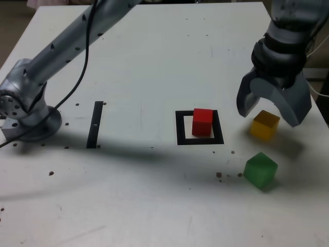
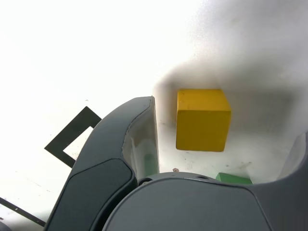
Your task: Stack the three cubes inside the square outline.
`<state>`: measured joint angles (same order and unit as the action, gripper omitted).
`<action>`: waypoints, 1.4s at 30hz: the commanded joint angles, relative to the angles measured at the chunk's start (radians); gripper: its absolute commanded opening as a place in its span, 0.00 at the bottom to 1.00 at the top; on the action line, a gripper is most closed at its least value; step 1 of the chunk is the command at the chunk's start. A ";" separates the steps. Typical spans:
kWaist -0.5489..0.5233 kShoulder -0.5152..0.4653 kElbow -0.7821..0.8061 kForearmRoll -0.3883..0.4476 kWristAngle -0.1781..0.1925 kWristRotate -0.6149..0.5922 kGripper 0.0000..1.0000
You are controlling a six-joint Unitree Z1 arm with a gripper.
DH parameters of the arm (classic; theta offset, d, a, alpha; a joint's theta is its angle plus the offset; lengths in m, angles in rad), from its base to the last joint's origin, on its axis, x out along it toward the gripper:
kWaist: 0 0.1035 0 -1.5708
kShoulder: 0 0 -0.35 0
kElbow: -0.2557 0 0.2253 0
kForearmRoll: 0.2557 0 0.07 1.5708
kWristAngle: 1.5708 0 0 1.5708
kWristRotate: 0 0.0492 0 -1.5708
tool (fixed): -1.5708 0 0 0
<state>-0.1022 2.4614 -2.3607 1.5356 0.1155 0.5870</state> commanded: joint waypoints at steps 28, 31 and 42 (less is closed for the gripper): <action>-0.036 0.061 -0.048 0.042 0.056 -0.059 0.29; -0.036 0.063 -0.050 0.042 0.056 -0.059 0.29; -0.036 0.064 -0.053 0.043 0.054 -0.059 0.29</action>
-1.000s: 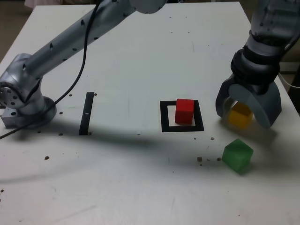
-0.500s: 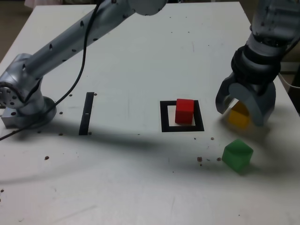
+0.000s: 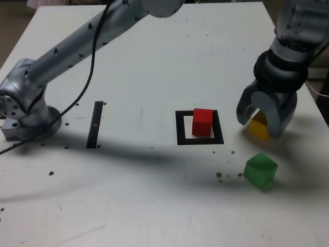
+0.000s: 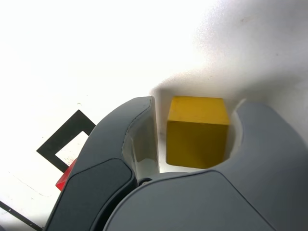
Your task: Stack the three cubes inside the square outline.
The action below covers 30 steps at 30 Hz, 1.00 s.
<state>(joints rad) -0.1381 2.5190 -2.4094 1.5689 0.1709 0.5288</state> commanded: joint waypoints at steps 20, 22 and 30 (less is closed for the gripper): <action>-0.003 -0.130 0.070 0.037 -0.031 -0.103 0.29; -0.003 -0.160 0.099 0.037 -0.033 -0.129 0.29; -0.003 -0.287 0.251 0.036 -0.032 -0.303 0.29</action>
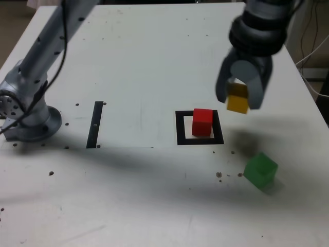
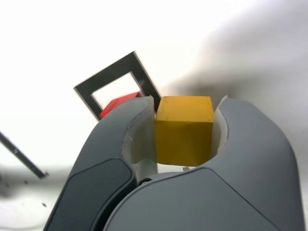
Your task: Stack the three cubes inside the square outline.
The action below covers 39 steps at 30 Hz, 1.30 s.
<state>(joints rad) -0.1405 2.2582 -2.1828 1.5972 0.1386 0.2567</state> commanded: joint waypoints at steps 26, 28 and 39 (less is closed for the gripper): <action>0.033 -0.159 0.336 -0.111 -0.068 -0.239 0.29; 0.033 -0.159 0.343 -0.118 -0.070 -0.238 0.29; 0.037 -0.148 0.374 -0.158 -0.080 -0.238 0.29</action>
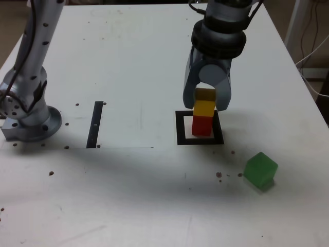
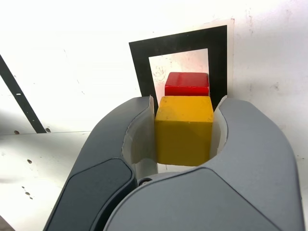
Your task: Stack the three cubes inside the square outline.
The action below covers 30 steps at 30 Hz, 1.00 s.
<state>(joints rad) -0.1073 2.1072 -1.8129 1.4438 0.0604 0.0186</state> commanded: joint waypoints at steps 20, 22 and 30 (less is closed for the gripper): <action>0.023 0.002 0.058 -0.052 -0.016 0.035 0.99; 0.024 0.000 0.061 -0.052 -0.016 0.035 0.99; 0.024 -0.031 0.075 -0.052 0.001 0.034 0.99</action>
<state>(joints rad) -0.0857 2.1000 -1.7419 1.3922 0.0528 0.0520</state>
